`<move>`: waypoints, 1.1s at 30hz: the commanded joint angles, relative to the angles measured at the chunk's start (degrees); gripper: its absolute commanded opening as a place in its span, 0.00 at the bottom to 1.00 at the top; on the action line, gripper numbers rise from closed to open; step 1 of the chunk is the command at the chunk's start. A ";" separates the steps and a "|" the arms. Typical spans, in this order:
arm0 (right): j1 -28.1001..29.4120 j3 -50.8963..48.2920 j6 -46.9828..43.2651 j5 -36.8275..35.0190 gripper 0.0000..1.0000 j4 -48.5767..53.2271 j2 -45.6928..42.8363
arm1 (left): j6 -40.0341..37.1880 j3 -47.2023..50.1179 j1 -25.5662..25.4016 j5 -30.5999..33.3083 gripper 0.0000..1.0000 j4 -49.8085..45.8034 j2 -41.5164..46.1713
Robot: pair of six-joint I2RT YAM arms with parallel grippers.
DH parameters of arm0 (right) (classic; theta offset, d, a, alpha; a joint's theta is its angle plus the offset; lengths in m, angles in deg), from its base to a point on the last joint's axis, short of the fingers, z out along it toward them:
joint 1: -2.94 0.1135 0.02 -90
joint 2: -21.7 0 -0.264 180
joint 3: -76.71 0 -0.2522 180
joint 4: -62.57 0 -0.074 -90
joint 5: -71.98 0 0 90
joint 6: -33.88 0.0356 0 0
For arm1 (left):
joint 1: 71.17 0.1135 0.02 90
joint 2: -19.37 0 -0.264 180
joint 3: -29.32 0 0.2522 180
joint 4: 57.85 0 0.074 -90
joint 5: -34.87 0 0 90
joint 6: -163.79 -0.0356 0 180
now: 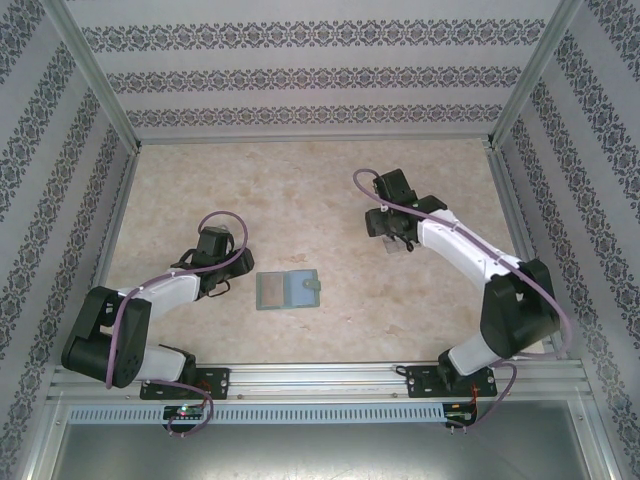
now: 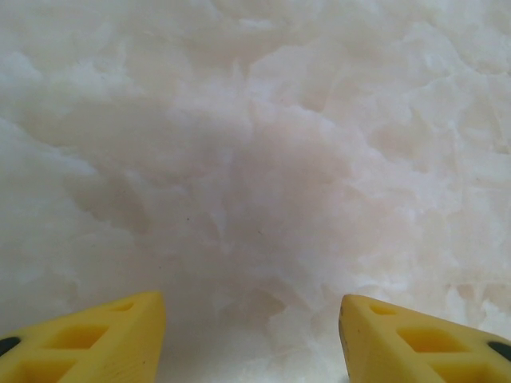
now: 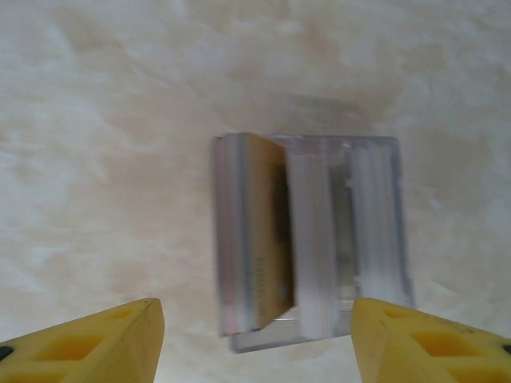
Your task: Put the credit cards into the card holder
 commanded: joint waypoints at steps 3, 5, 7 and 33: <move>-3.33 4.08 -4.48 -6.74 0.65 5.98 3.12 | -1.18 0.11 0.55 -0.68 0.60 1.79 -0.71; -5.29 4.53 -5.11 -3.89 0.65 5.96 3.61 | -1.36 -0.06 0.57 -1.35 0.60 1.55 -0.69; -6.71 5.03 -5.55 0.47 0.65 6.39 4.36 | -1.36 0.20 0.60 -0.90 0.60 1.48 -0.22; -12.28 6.03 -6.01 13.86 0.67 4.32 9.93 | -0.96 0.72 0.62 -0.98 0.60 1.76 1.05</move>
